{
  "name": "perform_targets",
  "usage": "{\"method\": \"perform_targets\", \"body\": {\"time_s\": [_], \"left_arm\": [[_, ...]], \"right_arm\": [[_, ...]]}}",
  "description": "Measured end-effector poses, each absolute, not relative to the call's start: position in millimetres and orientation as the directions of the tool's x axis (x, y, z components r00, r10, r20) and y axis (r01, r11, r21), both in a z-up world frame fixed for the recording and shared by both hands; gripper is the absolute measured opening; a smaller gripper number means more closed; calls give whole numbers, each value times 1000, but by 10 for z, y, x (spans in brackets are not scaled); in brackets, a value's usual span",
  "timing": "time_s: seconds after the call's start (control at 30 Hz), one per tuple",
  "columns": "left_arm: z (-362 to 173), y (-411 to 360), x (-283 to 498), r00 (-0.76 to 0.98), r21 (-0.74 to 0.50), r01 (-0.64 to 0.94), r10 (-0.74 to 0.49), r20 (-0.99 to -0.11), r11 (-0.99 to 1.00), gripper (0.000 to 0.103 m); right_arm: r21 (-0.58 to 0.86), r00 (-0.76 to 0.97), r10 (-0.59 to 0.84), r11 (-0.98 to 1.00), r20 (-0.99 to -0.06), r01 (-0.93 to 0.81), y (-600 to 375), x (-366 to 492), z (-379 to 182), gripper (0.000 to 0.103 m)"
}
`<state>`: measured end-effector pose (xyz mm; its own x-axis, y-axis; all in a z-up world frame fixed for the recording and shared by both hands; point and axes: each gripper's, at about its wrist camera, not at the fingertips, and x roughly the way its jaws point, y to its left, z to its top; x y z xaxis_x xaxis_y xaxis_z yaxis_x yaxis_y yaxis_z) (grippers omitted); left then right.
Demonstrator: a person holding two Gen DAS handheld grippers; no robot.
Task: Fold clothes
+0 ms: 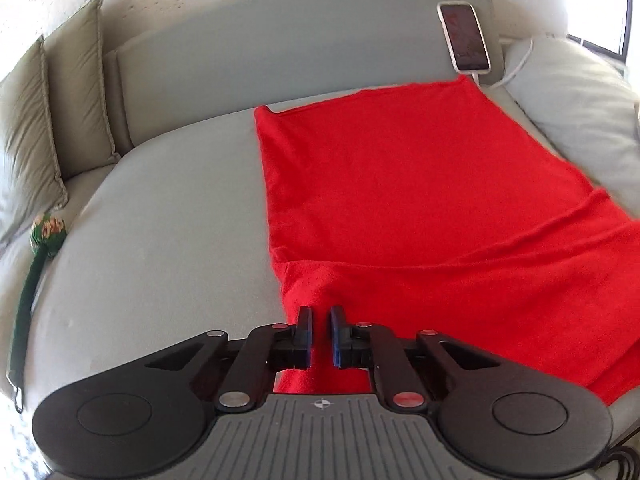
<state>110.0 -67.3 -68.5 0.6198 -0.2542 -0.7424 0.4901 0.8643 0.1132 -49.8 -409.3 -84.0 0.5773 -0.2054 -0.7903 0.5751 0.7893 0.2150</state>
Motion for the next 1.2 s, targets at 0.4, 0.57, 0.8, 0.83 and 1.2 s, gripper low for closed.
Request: {"method": "perform_targets", "body": {"time_s": [0.4,0.57,0.8,0.83,1.2], "left_arm": [[-742,-64,1361,602,-112,341,-309,-737,933,6],[-754,10,1413,600,-18,317,-215,-771,948,13],[-401,174,1098,698,17,261,-176,-694,965,18],[-348,133,1041,705,-5,279,-208,-678,960,18],[-961,-552,1074,573,-37,371,-260,-777,928,24]], "right_arm": [[200,692,-193,873,-696,445,-3854,-220,-487,13],[179,560,-191,823,-806,538,-4068,-100,-828,28],[228,591,-211,782,-778,580,-4226,-552,-507,53],[237,617,-222,785,-755,573,-4237,-617,-423,53],[338,587,87,880,-805,333,-3841,-460,-578,30]]}}
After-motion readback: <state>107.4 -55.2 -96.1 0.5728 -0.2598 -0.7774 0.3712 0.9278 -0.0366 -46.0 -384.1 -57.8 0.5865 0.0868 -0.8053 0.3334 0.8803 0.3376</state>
